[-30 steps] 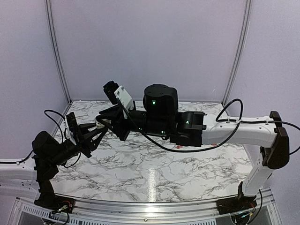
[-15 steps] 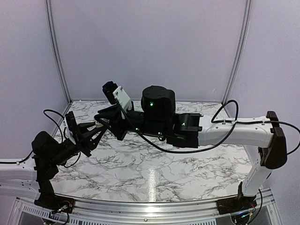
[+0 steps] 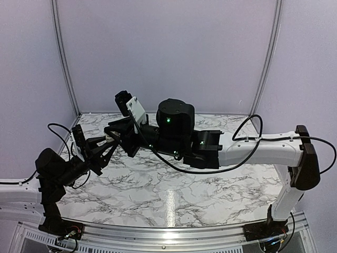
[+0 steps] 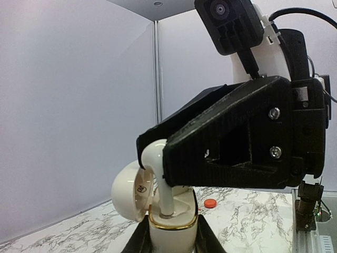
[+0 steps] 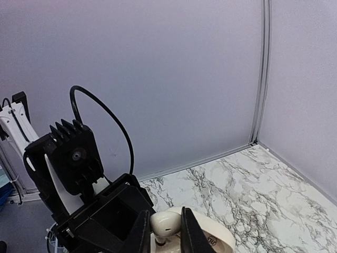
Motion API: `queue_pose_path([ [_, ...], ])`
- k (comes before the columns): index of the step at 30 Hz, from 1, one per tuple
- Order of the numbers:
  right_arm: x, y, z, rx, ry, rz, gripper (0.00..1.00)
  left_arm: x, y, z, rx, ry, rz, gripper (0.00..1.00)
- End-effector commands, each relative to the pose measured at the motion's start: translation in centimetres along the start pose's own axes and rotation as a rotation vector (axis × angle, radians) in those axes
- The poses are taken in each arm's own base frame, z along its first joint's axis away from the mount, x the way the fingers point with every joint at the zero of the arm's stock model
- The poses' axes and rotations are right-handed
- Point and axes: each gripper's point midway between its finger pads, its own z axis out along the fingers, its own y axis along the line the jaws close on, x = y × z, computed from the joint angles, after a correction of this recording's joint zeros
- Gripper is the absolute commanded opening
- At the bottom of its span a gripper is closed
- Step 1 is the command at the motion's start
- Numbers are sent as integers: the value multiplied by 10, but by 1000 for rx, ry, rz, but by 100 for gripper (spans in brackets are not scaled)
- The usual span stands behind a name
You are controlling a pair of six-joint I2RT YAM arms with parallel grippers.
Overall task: Insert the wireless bluetooth earbuds into the charging case
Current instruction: Insert the left earbud into the left side groove of the charging case.
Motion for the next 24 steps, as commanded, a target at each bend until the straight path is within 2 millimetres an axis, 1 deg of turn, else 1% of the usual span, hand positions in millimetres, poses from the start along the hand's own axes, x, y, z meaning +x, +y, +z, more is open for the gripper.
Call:
queue_pose_path([
  [1,13,2,7,20,14,27,12,-18,2,-2,-11,-73,5,0],
  [10,25,1,11,71,42,1,12,-21,7,-3,-37,-85,7,0],
  [16,34,0,12,77,56,18,13,-24,10,-4,-58,-98,9,0],
  [21,38,-1,12,85,63,24,15,-26,13,-5,-72,-106,12,0],
  [24,38,-2,10,88,63,26,18,-26,13,-6,-74,-105,13,0],
])
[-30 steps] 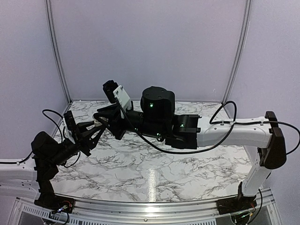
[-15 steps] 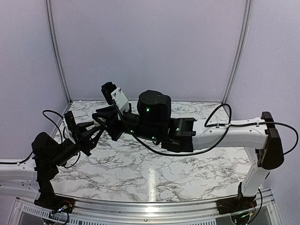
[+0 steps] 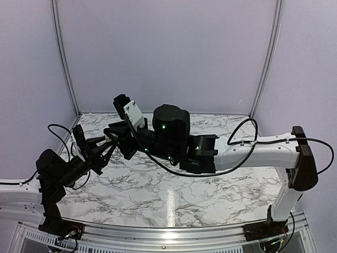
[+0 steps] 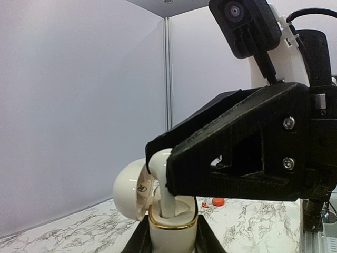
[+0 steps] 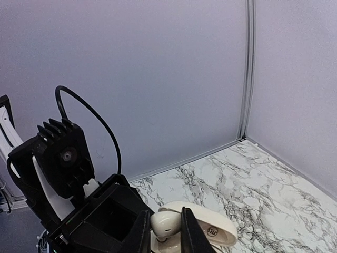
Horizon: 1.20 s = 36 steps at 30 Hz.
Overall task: Insert the wireless bluetooth earbuds into the charging case
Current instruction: Insert the left earbud into the left side groove of the charging case.
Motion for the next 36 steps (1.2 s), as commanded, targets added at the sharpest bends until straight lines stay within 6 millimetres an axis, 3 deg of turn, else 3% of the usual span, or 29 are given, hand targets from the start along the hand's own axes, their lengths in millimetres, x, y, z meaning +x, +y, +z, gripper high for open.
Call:
queue_pose_path([
  [1,28,1,3,10,68,8,19,-32,4,-4,-18,-120,10,0],
  [4,28,0,2,20,67,7,26,-32,3,-3,-15,-121,9,0],
  [14,20,-1,0,25,56,-3,30,-29,1,-2,1,-111,5,0],
  [36,-55,-10,-19,80,-43,-130,50,-17,-10,1,65,-72,-19,0],
])
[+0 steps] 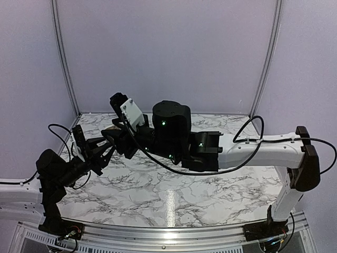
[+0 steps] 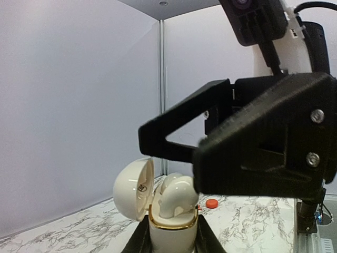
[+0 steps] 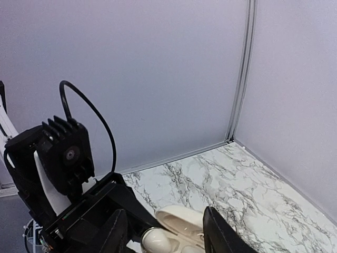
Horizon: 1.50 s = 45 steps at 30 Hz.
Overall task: Insert the wireless bluetooth earbuds into the charging case
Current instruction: Insert the left earbud into the left side groove of the charging case, then adjust the left earbud in the left side groove of the charging case.
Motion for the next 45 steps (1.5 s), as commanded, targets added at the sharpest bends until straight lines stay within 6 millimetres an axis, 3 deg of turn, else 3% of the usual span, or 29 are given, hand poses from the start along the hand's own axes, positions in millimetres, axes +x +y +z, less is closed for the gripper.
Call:
queue_pose_path([
  [1,-52,-16,-17,47,-79,-26,50,-17,-9,0,51,-65,-5,0],
  [10,-59,-20,-38,18,-62,-56,47,-16,-12,0,71,-55,-7,0],
  [19,-35,-1,-63,-121,42,-135,28,-13,-19,2,111,-27,-8,0],
  [28,-8,7,-56,-126,169,-171,24,-13,-19,4,108,-19,-9,0],
  [45,-3,25,-39,-179,174,-148,8,-12,-19,4,109,-11,-27,0],
])
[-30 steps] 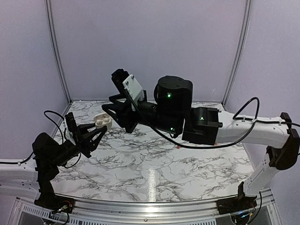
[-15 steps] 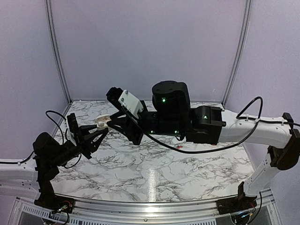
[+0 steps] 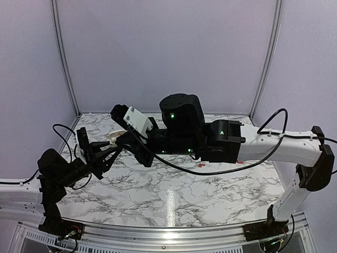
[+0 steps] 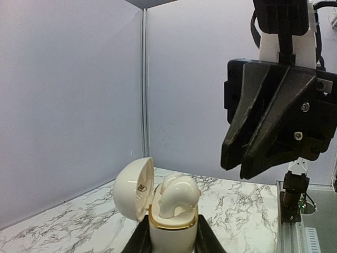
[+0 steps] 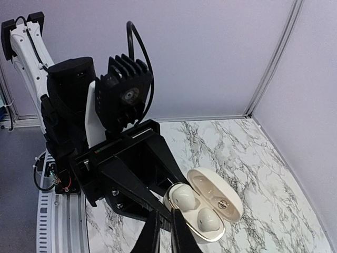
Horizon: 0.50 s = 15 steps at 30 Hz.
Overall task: Insert the wireless bluetooth earbuds into the charging case
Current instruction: Adjust the left earbud in the left side groove of the charging case.
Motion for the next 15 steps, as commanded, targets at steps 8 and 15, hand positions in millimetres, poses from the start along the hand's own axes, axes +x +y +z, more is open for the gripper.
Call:
queue_pose_path([
  [8,-13,8,12,-33,-20,9,7,-23,-4,4,22,-58,18,0],
  [15,-8,-4,14,31,0,17,6,-23,-5,3,25,-59,19,0],
])
